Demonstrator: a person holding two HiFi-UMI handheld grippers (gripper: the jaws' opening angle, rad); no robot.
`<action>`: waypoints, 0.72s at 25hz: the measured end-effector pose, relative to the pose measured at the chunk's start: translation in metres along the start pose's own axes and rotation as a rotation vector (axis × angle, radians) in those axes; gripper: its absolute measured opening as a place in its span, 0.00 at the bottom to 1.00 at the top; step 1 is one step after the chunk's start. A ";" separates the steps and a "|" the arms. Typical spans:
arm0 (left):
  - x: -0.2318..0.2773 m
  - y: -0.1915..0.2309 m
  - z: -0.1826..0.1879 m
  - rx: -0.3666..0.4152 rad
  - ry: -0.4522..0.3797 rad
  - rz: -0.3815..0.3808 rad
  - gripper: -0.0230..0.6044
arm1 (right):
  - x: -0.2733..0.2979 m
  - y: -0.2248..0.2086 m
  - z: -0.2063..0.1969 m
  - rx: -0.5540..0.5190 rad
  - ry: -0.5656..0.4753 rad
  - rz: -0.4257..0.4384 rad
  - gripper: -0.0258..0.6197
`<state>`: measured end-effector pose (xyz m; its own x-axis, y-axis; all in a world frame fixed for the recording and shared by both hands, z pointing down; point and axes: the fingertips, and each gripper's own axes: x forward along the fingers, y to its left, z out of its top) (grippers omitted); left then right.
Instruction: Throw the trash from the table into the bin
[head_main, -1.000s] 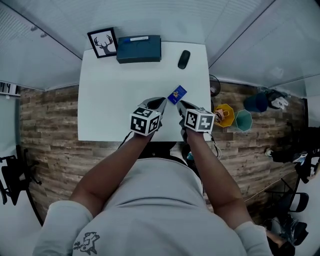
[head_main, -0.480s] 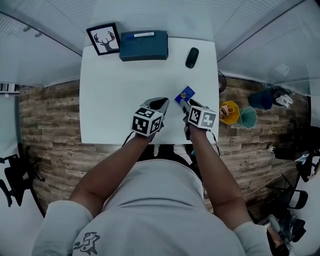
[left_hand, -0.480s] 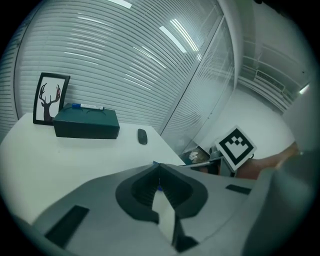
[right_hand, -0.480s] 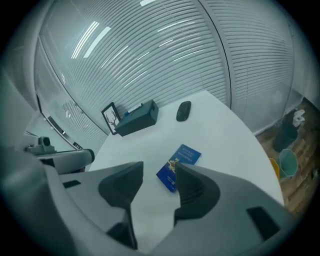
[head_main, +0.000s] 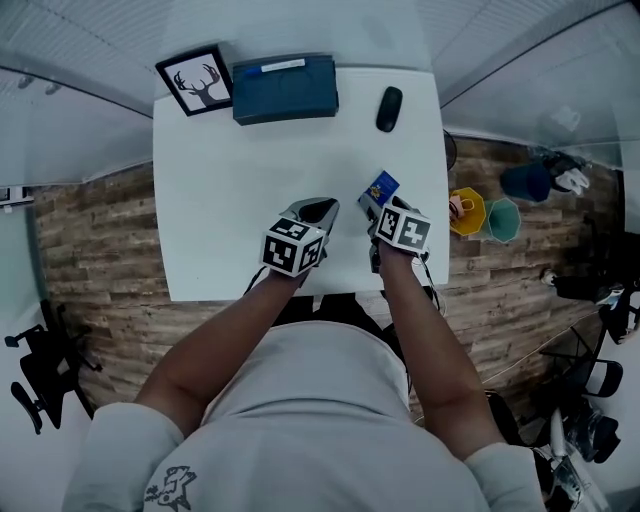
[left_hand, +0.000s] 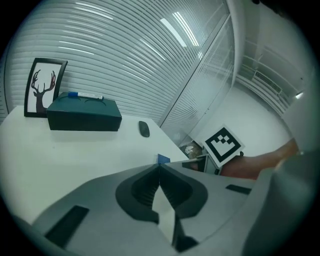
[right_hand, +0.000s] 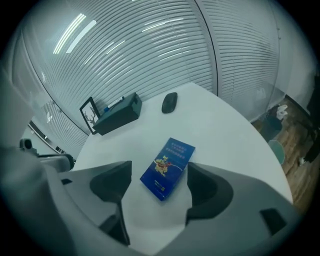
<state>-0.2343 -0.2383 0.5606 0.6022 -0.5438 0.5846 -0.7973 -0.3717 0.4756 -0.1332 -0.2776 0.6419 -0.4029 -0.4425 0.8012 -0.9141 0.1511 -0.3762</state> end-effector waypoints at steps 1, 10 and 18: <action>0.001 0.002 -0.001 0.000 0.006 -0.005 0.05 | 0.003 -0.002 -0.001 0.007 0.001 -0.010 0.57; 0.012 0.015 -0.008 -0.018 0.047 -0.033 0.05 | 0.018 -0.009 -0.005 -0.014 0.004 -0.113 0.57; 0.020 0.018 -0.009 -0.035 0.062 -0.048 0.05 | 0.024 -0.011 -0.005 -0.044 -0.030 -0.247 0.57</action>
<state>-0.2361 -0.2491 0.5865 0.6419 -0.4776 0.5999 -0.7662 -0.3694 0.5258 -0.1326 -0.2849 0.6676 -0.1656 -0.4963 0.8522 -0.9861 0.0729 -0.1492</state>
